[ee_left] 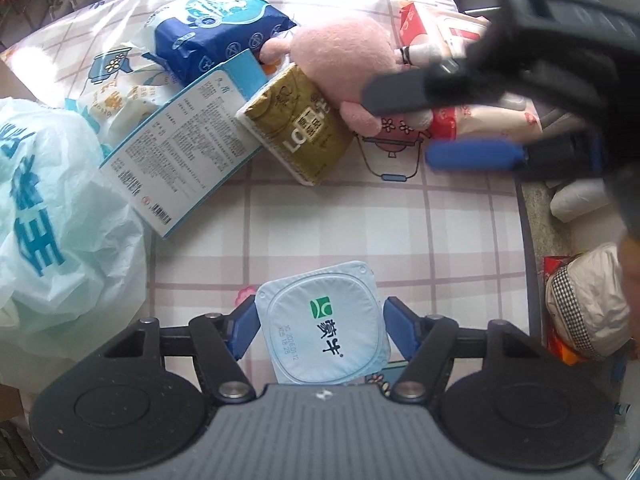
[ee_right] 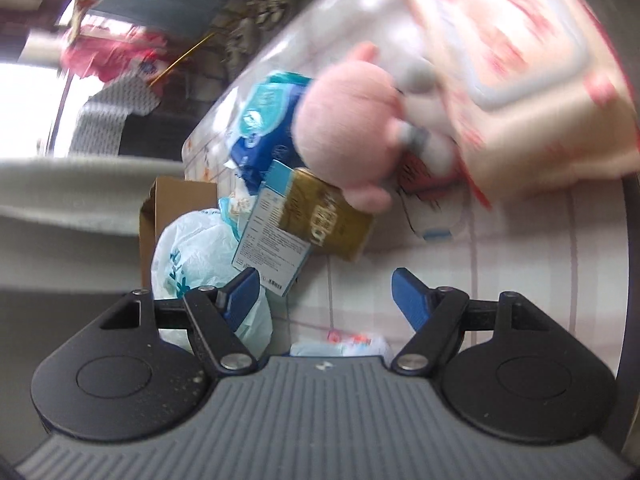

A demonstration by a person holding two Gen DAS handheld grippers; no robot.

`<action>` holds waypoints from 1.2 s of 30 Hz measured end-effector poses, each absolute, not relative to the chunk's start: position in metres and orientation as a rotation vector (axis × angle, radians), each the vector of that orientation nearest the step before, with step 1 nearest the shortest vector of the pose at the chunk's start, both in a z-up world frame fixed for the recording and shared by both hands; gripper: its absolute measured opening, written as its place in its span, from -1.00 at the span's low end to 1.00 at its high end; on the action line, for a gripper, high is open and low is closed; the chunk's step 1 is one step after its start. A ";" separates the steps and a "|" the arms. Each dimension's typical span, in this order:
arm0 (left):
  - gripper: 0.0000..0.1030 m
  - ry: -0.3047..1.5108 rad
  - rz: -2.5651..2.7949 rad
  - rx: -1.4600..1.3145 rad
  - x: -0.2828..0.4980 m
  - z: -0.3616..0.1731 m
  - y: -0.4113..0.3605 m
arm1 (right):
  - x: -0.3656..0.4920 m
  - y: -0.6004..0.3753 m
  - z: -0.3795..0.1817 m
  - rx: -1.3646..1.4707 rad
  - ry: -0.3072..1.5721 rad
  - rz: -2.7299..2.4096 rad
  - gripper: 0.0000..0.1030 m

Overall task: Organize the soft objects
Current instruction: 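Lift the yogurt cup with the left tool while the right tool grasps the gold tissue pack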

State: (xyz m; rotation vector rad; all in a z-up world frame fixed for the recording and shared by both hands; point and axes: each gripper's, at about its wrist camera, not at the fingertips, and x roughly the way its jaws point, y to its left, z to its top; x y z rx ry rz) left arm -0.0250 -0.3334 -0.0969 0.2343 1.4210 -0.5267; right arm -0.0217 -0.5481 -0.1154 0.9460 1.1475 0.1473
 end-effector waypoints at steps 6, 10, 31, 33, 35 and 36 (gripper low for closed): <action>0.32 1.414 -0.509 0.220 -0.027 -0.097 -0.305 | 0.026 -0.516 -0.097 0.571 1.099 0.260 0.42; 0.32 1.413 -0.505 0.179 -0.025 -0.100 -0.290 | 0.046 -0.499 -0.097 0.441 1.094 0.303 0.41; 0.29 1.390 -0.557 0.136 -0.029 -0.101 -0.281 | 0.070 -0.452 -0.135 0.203 1.230 0.344 0.25; 0.29 1.387 -0.557 0.139 -0.030 -0.101 -0.281 | 0.063 -0.452 -0.136 0.208 1.246 0.345 0.24; 0.29 1.386 -0.556 0.142 -0.031 -0.101 -0.282 | 0.054 -0.456 -0.136 0.241 1.274 0.329 0.24; 0.29 1.387 -0.557 0.143 -0.030 -0.101 -0.282 | 0.049 -0.459 -0.136 0.267 1.287 0.317 0.24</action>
